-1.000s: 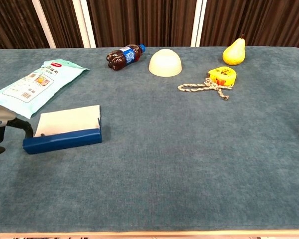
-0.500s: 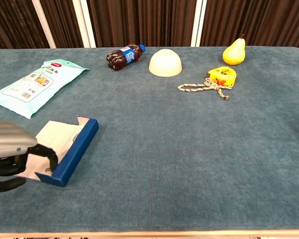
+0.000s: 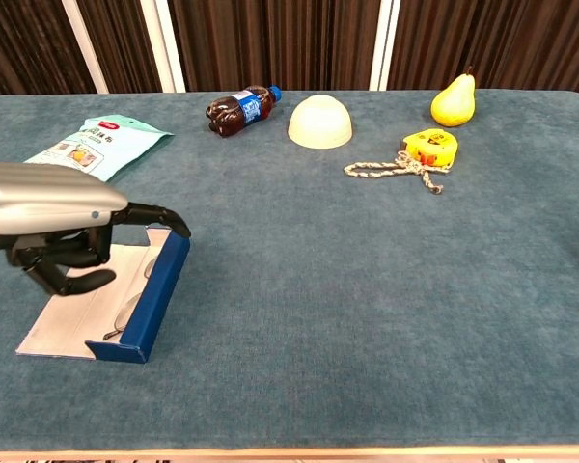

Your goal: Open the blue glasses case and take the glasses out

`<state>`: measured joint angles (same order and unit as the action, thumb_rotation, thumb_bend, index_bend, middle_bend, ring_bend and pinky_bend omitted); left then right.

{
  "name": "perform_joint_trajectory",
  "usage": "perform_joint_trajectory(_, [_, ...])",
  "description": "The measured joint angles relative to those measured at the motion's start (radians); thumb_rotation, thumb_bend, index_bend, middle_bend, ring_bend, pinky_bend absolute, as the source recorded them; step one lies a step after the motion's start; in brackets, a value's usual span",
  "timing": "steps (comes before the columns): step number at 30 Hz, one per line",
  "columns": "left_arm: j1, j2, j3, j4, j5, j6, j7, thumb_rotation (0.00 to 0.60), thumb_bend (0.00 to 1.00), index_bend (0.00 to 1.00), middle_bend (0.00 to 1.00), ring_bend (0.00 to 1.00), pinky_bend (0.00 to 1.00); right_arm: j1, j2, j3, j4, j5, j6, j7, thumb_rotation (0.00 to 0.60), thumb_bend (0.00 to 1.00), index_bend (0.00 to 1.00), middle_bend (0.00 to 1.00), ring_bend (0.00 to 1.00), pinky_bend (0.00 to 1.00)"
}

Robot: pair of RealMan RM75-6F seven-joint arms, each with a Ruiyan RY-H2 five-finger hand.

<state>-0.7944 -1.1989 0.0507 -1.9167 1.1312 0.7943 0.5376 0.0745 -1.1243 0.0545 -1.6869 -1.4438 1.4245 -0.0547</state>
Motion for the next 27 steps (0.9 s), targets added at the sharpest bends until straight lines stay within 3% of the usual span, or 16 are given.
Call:
perform_joint_trajectory(6, [-0.109, -0.036, -0.011, 0.026, -0.225, -0.02, 0.178, 0.6, 0.55, 0.09, 0.96, 0.83, 0.93, 0.001, 0.001, 0.001, 0.001, 0.003, -0.003, 0.005, 0.6, 0.16, 0.0, 0.0, 0.0, 0.21])
perform_joint_trajectory(14, [-0.255, -0.124, 0.018, 0.064, -0.525, 0.034, 0.371, 0.6, 0.56, 0.12, 0.96, 0.83, 0.93, 0.002, 0.003, 0.0, 0.001, 0.0, -0.004, 0.007, 0.6, 0.16, 0.0, 0.0, 0.0, 0.21])
perform_joint_trajectory(20, [-0.306, -0.176, 0.049, 0.09, -0.6, 0.077, 0.409, 0.6, 0.57, 0.13, 0.97, 0.83, 0.93, 0.001, 0.003, 0.0, -0.001, 0.001, -0.004, 0.007, 0.6, 0.16, 0.0, 0.0, 0.0, 0.21])
perform_joint_trajectory(27, [-0.315, -0.158, 0.081, 0.092, -0.619, 0.1, 0.406, 0.6, 0.57, 0.21, 0.97, 0.84, 0.93, 0.001, 0.004, 0.0, -0.002, 0.001, -0.004, 0.006, 0.6, 0.16, 0.0, 0.0, 0.0, 0.21])
